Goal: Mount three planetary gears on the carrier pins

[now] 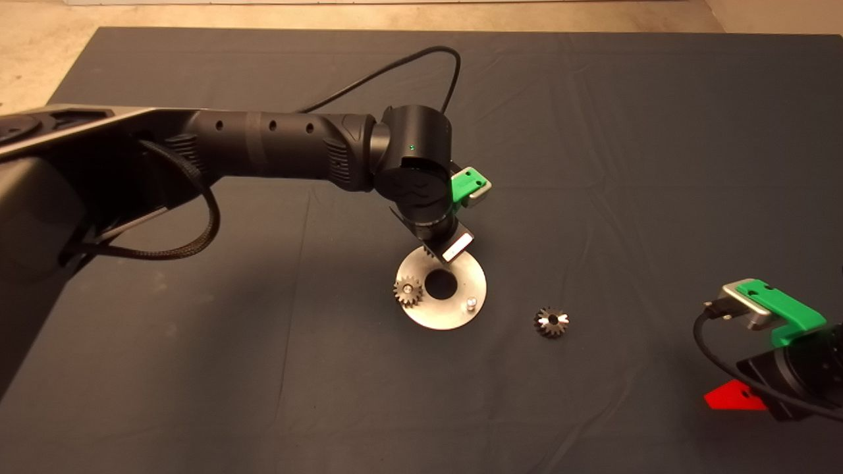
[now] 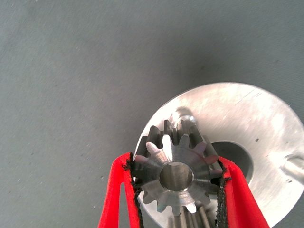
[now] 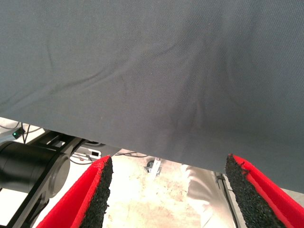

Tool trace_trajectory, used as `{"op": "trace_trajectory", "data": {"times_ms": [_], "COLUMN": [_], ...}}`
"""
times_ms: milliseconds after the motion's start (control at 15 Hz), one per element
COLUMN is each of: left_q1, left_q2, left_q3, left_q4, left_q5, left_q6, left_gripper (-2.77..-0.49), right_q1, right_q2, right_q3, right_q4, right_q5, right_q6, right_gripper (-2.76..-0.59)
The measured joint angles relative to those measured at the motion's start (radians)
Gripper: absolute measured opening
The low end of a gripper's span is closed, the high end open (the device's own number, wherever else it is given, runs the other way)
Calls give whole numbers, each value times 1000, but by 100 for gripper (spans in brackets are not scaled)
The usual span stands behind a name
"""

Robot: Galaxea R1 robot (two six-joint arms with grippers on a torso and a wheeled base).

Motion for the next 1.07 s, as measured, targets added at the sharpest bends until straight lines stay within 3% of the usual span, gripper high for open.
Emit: {"op": "trace_trajectory", "data": {"times_ms": [133,200,333,733,867,1067], "left_q1": [0,0,0,4,19,20], "left_q2": [0,0,0,0,0,0], "left_q3": [0,0,0,-6,-18,-18], "left_q4": [-1,-1,-1,-1,3,3], "left_q5": [-8,-9,-28,-75,-82,-83], "left_q6": [0,-4,-21,-22,-21,-19], "left_gripper": [-271,-271,-271,-271,-271,-271], "right_q1": [0,0,0,0,0,0], "right_q2": [0,0,0,0,-1,0], "right_q3": [0,0,0,0,0,0], "right_q4": [0,0,0,0,0,0], "right_q5": [3,11,19,19,16,19], "right_q6": [0,0,0,0,0,0], "right_gripper": [-161,-161,-161,-161,-161,-161]}}
